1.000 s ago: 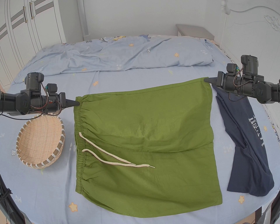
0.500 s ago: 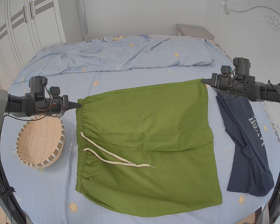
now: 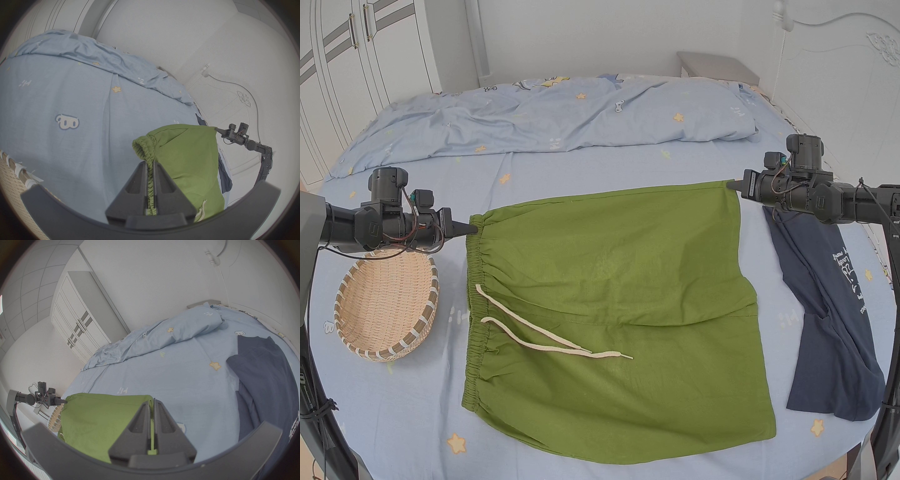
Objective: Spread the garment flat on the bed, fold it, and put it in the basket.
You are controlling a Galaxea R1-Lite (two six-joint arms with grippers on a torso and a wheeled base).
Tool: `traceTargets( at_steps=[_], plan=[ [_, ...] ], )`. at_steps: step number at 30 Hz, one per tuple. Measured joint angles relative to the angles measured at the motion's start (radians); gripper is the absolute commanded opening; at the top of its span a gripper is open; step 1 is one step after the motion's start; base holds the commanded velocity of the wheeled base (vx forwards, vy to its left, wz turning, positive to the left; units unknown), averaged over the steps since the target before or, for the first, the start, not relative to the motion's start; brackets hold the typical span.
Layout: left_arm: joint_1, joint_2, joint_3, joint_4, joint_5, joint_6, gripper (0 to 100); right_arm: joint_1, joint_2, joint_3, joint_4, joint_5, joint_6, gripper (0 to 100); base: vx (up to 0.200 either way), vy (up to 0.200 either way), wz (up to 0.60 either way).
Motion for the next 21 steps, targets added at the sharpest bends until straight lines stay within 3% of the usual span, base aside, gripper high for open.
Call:
traceTargets(
  at_steps=[7, 8, 10, 11, 21],
  plan=[
    [-0.006, 0.026, -0.018, -0.001, 0.008, 0.000, 0, 0.013, 0.020, -0.003, -0.003, -0.020, -0.003, 0, 0.000, 0.000, 0.00],
    [-0.006, 0.030, -0.022, -0.001, 0.009, 0.000, 0, 0.015, 0.024, -0.003, -0.003, -0.029, -0.006, 100, 0.000, 0.000, 0.00],
    [-0.007, 0.039, -0.027, -0.001, 0.011, 0.003, 0, 0.019, 0.031, -0.003, -0.002, -0.042, -0.010, 100, 0.000, 0.000, 0.00],
    [-0.007, 0.044, -0.030, -0.002, 0.012, 0.004, 100, 0.021, 0.035, -0.003, -0.001, -0.045, -0.011, 100, 0.000, 0.000, 0.00],
    [-0.012, 0.066, -0.045, -0.002, 0.011, 0.004, 100, 0.024, 0.051, -0.003, -0.001, -0.045, -0.003, 100, 0.000, 0.000, 0.00]
  ],
)
